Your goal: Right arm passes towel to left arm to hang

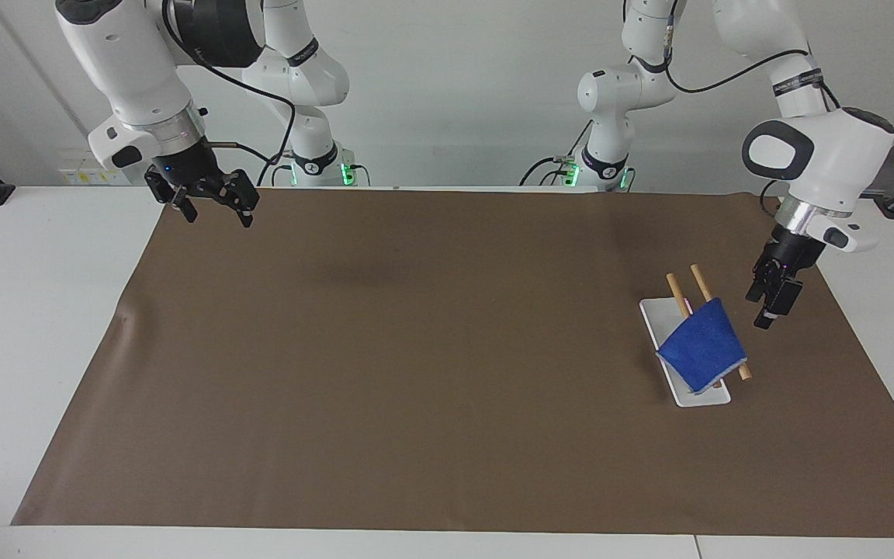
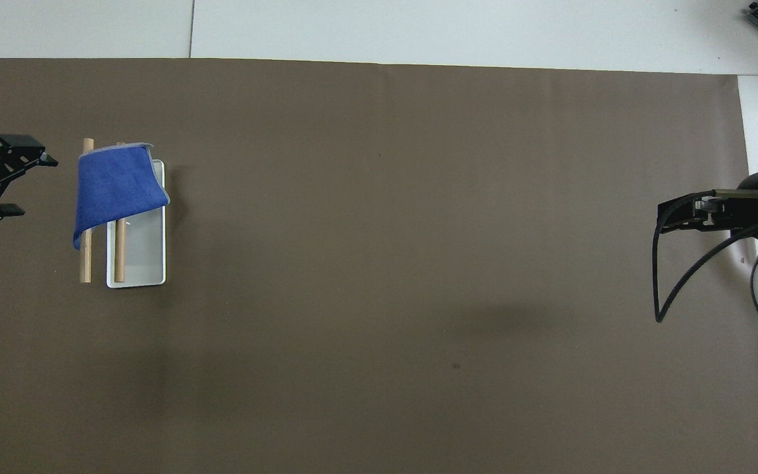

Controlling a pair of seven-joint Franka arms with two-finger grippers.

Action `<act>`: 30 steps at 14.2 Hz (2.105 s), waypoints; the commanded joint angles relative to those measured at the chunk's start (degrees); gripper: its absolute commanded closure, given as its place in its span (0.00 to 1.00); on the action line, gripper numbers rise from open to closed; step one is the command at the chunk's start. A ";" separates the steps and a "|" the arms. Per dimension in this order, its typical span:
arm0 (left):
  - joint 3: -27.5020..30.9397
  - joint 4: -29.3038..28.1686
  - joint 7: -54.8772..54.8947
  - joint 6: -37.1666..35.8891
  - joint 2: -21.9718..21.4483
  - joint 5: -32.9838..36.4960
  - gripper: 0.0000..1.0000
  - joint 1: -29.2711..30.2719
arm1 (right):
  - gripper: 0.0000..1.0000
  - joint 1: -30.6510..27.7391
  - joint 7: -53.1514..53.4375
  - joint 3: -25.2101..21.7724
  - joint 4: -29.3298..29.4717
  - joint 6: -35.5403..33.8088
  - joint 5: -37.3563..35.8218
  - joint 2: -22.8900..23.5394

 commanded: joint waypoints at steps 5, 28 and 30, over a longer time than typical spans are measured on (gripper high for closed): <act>-2.37 8.93 13.61 -17.60 -1.63 5.22 0.01 -0.45 | 0.00 -1.21 -0.02 -0.46 -0.54 0.86 4.83 -0.38; -8.35 17.47 32.86 -27.73 -4.81 8.76 0.00 -0.10 | 0.00 -0.50 -0.73 -0.20 -2.30 0.87 1.75 -1.26; -8.44 17.73 32.33 -27.73 -4.81 7.44 0.00 -0.01 | 0.00 -0.50 -0.73 -0.20 -2.30 0.86 1.84 -1.26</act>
